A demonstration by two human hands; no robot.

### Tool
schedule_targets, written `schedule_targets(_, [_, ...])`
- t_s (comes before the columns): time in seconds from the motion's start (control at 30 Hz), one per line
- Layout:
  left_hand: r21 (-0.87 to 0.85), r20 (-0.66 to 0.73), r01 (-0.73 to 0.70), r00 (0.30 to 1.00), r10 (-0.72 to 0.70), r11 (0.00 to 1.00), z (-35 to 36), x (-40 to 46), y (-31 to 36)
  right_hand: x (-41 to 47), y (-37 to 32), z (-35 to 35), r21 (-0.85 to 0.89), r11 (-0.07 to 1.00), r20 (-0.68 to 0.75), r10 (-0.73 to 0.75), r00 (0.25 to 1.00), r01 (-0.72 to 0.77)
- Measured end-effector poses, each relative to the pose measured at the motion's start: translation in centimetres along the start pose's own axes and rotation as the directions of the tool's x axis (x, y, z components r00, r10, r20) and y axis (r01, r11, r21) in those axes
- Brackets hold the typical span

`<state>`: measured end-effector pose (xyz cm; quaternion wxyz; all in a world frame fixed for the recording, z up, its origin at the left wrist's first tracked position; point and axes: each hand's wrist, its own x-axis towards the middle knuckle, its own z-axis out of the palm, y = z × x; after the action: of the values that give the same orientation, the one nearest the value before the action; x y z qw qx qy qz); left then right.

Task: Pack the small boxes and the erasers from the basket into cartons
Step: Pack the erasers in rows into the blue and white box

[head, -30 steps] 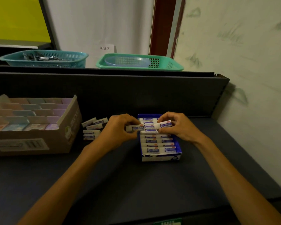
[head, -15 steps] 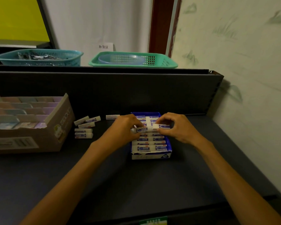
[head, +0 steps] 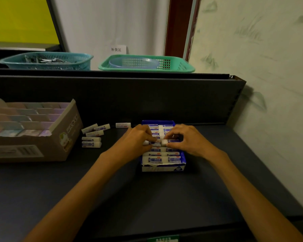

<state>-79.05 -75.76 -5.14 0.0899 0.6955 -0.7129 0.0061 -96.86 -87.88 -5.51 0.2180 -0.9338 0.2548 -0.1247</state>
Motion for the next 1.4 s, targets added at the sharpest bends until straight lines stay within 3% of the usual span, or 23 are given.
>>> schedule_targets(0.13, [0.033, 0.002, -0.014, 1.000, 0.014, 0.999, -0.1, 0.0, 0.1, 0.3, 0.2, 0.2, -0.091, 0.996, 0.028, 0.020, 0.999, -0.017])
schedule_targets(0.6, [0.000, -0.008, -0.050, 0.999, 0.050, 0.999, -0.1, 0.2, -0.3, 0.0, 0.4, -0.2, -0.041, 0.999, 0.029, -0.003, 1.000, 0.004])
schedule_targets(0.9, [-0.019, -0.028, -0.024, 0.999, 0.023, 1.000, -0.2, 0.1, -0.2, -0.1, 0.1, -0.3, -0.113, 0.994, 0.040, 0.011, 0.999, -0.007])
schedule_targets(1.13, [0.038, -0.093, 0.138, 0.987, -0.134, 0.990, -1.8, -1.9, -2.4, 1.5, -2.6, -0.1, -0.141, 0.989, -0.089, -0.052, 0.995, 0.040])
schedule_targets(1.23, [0.113, -0.043, 0.226, 0.974, -0.223, 0.968, -2.7, -3.7, -4.2, 3.0, -4.1, 1.0, -0.171, 0.983, -0.075, -0.074, 0.994, 0.060])
schedule_targets(1.4, [0.059, -0.017, 0.320, 0.947, -0.320, 0.945, -3.1, -7.2, -7.0, 5.7, -6.7, 3.2, -0.176, 0.977, -0.026, -0.129, 0.991, 0.122])
